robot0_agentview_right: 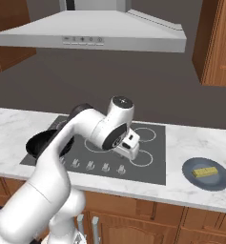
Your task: Pick up the butter stick and place it in the pan. Then turn on the burner for the pan.
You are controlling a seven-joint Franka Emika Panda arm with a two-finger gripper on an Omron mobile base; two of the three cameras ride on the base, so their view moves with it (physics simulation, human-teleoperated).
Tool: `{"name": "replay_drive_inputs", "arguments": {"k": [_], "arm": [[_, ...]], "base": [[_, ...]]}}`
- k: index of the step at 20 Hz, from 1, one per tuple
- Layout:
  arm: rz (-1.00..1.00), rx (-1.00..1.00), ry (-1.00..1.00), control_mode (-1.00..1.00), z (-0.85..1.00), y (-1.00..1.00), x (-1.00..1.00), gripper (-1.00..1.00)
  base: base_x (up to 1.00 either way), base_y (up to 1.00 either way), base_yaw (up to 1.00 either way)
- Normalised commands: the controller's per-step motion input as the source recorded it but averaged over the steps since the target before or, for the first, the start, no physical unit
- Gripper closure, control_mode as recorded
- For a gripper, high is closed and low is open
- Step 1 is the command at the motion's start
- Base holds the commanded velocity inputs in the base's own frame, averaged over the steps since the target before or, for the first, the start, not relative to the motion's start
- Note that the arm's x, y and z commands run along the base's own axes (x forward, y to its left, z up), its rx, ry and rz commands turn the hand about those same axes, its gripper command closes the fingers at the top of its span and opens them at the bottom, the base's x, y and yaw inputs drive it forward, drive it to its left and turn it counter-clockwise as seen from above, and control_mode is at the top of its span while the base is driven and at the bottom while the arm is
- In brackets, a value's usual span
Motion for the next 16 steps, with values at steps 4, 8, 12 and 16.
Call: {"name": "replay_drive_inputs", "arguments": {"k": [4, 8, 12, 16], "arm": [[-0.32, 0.10, 0.14, -1.00, -0.15, -0.97, 0.33, -1.00], [-0.30, 0.09, 0.21, -1.00, -0.04, -0.90, 0.45, -1.00], [-0.23, 0.08, 0.15, -1.00, -0.12, -0.95, 0.32, -1.00], [-0.06, -0.07, 0.02, -1.00, -0.39, -0.41, 0.16, -1.00]], "base": [[0.00, 0.00, 0.00], [0.00, 0.00, 0.00], [0.00, 0.00, 0.00], [0.00, 0.00, 0.00]]}}
